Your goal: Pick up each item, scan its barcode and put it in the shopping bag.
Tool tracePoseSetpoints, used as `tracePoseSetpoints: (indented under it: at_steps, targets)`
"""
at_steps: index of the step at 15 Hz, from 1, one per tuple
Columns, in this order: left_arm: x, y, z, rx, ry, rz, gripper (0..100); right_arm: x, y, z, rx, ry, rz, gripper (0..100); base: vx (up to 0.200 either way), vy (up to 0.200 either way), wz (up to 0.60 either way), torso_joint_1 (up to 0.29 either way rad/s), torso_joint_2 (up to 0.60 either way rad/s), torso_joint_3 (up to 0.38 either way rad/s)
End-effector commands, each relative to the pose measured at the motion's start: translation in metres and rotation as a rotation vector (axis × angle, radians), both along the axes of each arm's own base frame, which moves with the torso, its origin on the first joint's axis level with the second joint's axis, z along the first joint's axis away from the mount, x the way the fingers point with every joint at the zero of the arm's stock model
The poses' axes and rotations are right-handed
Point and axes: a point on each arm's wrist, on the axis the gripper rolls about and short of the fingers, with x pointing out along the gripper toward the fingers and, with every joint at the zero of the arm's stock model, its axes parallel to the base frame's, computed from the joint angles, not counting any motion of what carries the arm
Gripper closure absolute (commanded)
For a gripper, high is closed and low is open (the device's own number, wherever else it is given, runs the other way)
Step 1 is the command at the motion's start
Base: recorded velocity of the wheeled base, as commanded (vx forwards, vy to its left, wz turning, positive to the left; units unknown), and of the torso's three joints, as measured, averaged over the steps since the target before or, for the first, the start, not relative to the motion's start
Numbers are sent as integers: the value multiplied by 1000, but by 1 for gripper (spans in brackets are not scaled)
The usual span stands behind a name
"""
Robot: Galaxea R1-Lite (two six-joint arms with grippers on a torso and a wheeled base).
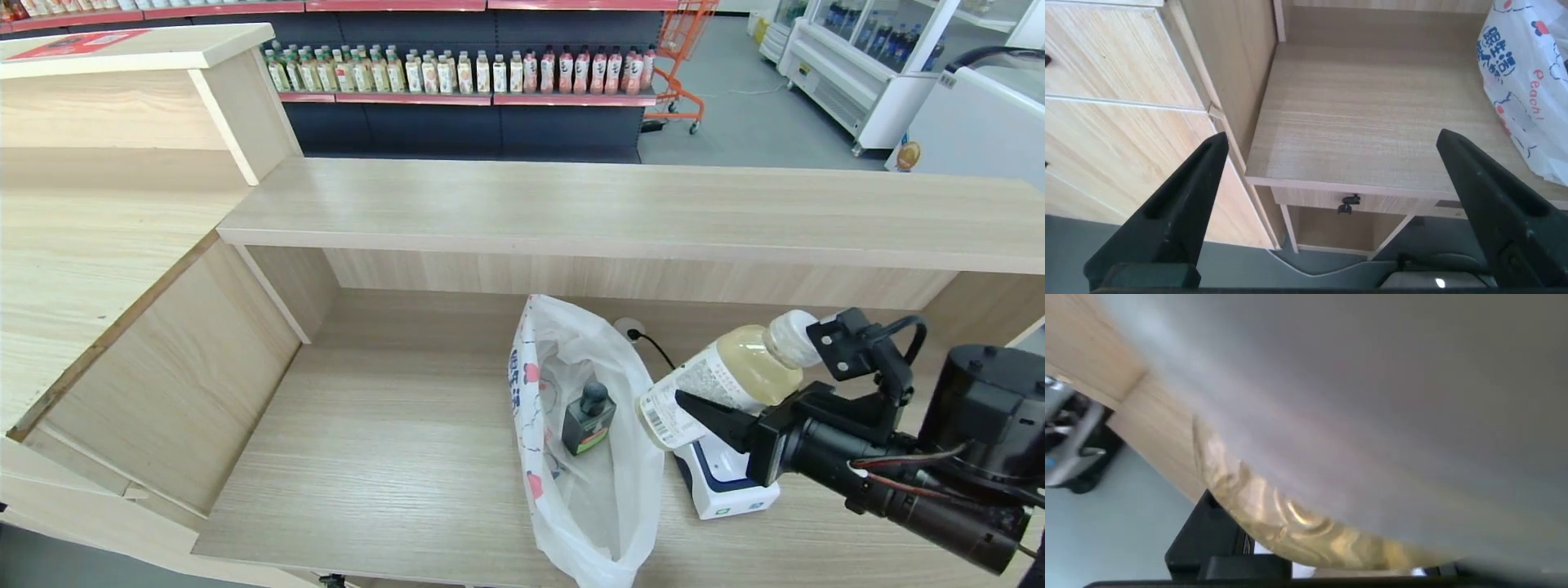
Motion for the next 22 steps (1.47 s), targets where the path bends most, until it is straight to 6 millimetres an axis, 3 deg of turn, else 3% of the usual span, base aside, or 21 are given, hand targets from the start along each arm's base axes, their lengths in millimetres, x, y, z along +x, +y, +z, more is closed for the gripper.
tracePoseSetpoints:
  at_steps: [1,9,16,19,22]
  targets:
    - [0,0,0,0,0,0,0,8,10,2,58,57,56,100,0,0,0,0,0,0]
    - [0,0,0,0,2,0,0,7,38,-46,-35,219,194,100,0,0,0,0,0,0]
    - [0,0,0,0,2,0,0,37,58,-96,-197,133,234,100,0,0,0,0,0,0]
    - [0,0,0,0,0,2,0,47,60,-112,-278,77,243,100,0,0,0,0,0,0]
    - [0,0,0,0,2,0,0,49,57,-115,-324,49,247,100,0,0,0,0,0,0]
